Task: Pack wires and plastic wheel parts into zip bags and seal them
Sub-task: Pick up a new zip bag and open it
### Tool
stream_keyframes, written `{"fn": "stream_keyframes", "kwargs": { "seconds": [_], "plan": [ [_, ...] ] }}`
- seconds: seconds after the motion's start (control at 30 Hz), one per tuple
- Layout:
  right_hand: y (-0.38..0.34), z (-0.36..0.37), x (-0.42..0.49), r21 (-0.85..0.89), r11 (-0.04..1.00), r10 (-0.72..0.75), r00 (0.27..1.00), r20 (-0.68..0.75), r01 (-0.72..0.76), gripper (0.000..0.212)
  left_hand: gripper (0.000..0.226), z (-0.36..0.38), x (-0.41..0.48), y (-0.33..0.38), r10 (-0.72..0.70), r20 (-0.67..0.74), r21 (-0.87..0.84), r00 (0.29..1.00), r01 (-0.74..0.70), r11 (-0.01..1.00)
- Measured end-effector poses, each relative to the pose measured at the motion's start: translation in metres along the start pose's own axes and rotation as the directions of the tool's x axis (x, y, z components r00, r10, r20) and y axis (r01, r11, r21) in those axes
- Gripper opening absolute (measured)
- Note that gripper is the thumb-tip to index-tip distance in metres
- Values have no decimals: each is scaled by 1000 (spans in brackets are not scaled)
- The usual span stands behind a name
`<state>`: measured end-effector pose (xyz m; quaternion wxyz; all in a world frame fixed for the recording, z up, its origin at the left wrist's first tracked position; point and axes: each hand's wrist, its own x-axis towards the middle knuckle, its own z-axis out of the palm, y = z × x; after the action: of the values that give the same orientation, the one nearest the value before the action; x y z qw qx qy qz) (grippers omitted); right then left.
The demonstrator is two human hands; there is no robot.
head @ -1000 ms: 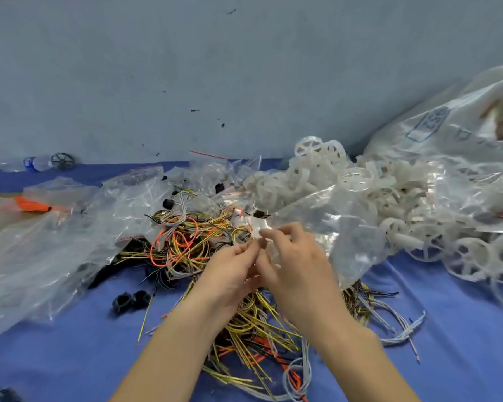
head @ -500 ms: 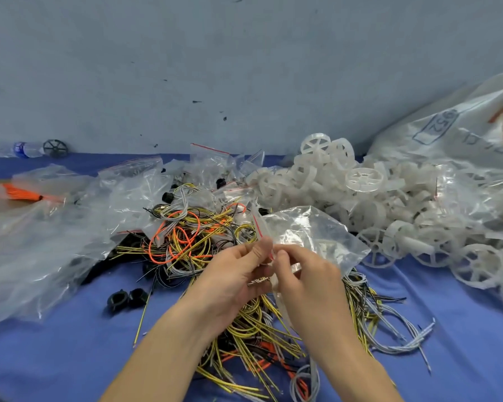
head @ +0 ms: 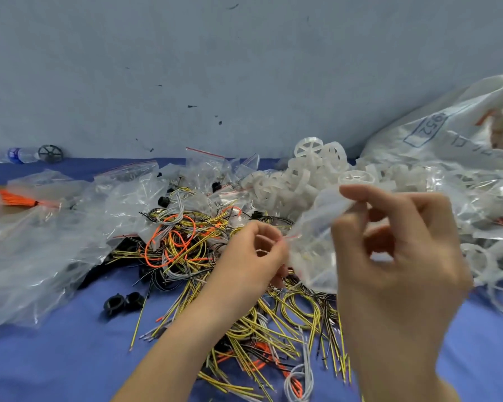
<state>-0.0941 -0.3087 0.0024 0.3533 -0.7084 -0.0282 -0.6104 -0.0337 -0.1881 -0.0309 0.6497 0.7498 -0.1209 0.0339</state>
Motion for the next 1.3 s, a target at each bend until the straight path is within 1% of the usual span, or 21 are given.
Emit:
{"fn": "stream_keyframes", "kwargs": {
  "seconds": [0.07,0.1,0.17,0.2,0.23,0.3,0.33,0.37,0.4,0.43,0.5,0.57,0.6,0.7,0.73,0.83,0.93,1.07,1.17,1.23,1.3],
  "plan": [
    [-17,-4,-7,-66,989,-131,991,32,133,21,12,6,1,11,33,68,-13,997,-32,999],
    [-20,-4,-11,-95,984,-147,986,73,153,24,12,7,3,14,27,100,2,995,-27,1000],
    [-14,-1,-16,-156,983,-72,980,185,101,29,6,4,7,10,-35,168,72,985,23,997],
    [-5,2,-18,-204,977,3,962,274,55,30,8,2,10,4,-83,179,172,980,52,984],
    [6,6,-21,-281,960,102,913,396,14,31,10,1,10,-3,-126,168,327,978,65,943],
    [33,15,-32,-431,902,315,719,619,-23,33,12,1,12,-20,-123,104,631,987,30,775],
    [46,20,-38,-459,887,384,639,667,-54,34,14,0,12,-27,-88,70,712,994,12,702],
    [55,23,-41,-470,878,428,580,693,-86,33,16,-2,13,-32,-66,42,739,997,13,673],
    [62,25,-43,-471,873,457,545,703,-125,33,17,-5,14,-35,-53,21,741,998,20,671],
    [67,28,-44,-461,872,471,537,700,-164,31,18,-11,16,-37,-41,1,739,999,27,673],
    [72,32,-43,-406,888,455,558,695,-218,28,19,-27,20,-36,-8,-50,752,999,43,658],
    [75,35,-45,-355,908,417,557,718,-222,23,20,-45,23,-37,32,-128,768,991,79,636],
    [75,36,-46,-341,915,402,537,741,-214,20,19,-53,23,-37,43,-163,772,986,100,628],
    [75,39,-54,-330,929,371,433,822,-170,17,19,-66,22,-40,66,-216,776,974,130,617],
    [75,39,-55,-333,930,366,415,833,-152,18,18,-67,21,-40,71,-222,780,973,133,611],
    [79,42,-53,-348,920,392,409,824,-180,19,18,-64,22,-43,109,-217,796,970,111,595],
    [84,40,-48,-375,909,418,431,800,-185,20,21,-58,25,-50,177,-205,803,963,62,593],
    [89,36,-41,-392,890,455,490,743,-232,21,28,-48,35,-62,277,-116,896,954,-20,444],
    [94,35,-37,-395,882,470,515,717,-257,23,39,-42,45,-69,184,-58,945,981,-6,328],
    [96,35,-35,-392,878,478,518,710,-273,22,43,-38,51,-72,84,-34,953,996,7,302],
    [98,35,-35,-395,875,484,516,707,-279,24,44,-33,54,-73,39,-17,961,999,6,277]
  ]
}}
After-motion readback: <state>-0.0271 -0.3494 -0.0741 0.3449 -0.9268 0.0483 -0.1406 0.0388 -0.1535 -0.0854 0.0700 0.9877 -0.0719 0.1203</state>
